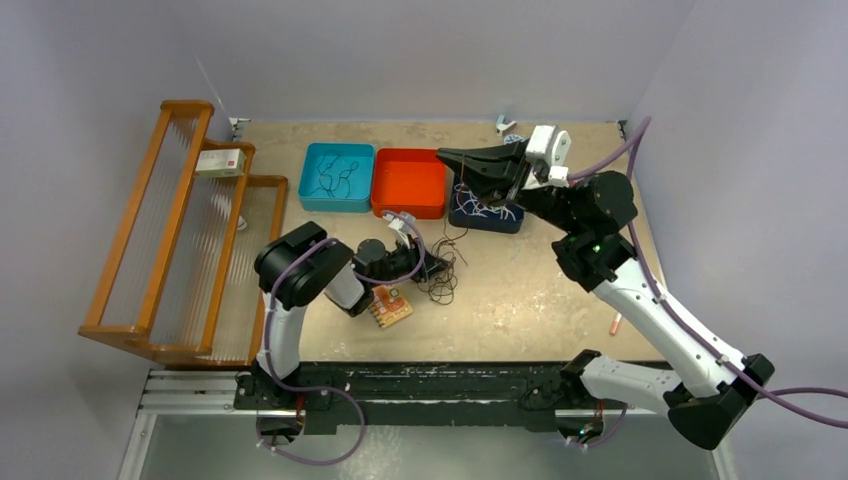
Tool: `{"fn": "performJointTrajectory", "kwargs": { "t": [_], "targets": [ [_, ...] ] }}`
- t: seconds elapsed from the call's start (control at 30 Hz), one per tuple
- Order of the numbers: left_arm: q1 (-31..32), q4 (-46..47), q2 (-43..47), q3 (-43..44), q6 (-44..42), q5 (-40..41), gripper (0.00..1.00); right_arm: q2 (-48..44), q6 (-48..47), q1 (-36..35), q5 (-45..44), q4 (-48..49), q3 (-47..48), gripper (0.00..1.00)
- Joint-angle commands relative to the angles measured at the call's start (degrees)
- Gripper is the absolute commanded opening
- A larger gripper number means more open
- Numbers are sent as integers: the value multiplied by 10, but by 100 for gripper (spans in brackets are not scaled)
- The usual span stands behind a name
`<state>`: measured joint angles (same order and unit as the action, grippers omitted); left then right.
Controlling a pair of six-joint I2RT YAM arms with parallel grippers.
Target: Untangle the cables
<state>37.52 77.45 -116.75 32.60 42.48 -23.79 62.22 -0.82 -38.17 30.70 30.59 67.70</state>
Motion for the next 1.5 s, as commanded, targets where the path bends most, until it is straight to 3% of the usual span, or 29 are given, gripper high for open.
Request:
{"fn": "performJointTrajectory", "kwargs": {
  "t": [0.0, 0.43, 0.6, 0.73, 0.93, 1.07, 1.3, 1.47],
  "targets": [
    [0, 57, -20, -5, 5, 5, 32, -15, 8, 1, -45, 40, 34, 0],
    [1, 70, -40, -17, 21, 15, 13, -15, -20, 1, -147, 38, 65, 0],
    [1, 50, 6, -40, 18, 36, 15, 12, -14, 0, -216, -17, 94, 0],
    [1, 12, 69, -63, 7, 61, 27, 39, -13, 1, -278, -74, 135, 0],
    [1, -88, 198, -88, -23, 105, 40, 83, -26, 1, -373, -141, 177, 0],
    [0, -188, 284, -96, -44, 149, 44, 115, -23, 3, -392, -169, 200, 0],
    [0, -398, 454, -125, -41, 376, 45, 185, 33, 38, -379, -194, 245, 0],
    [-1, -558, 538, -89, -48, 469, 45, 246, 64, 68, -344, -195, 286, 0]
  ]
}}
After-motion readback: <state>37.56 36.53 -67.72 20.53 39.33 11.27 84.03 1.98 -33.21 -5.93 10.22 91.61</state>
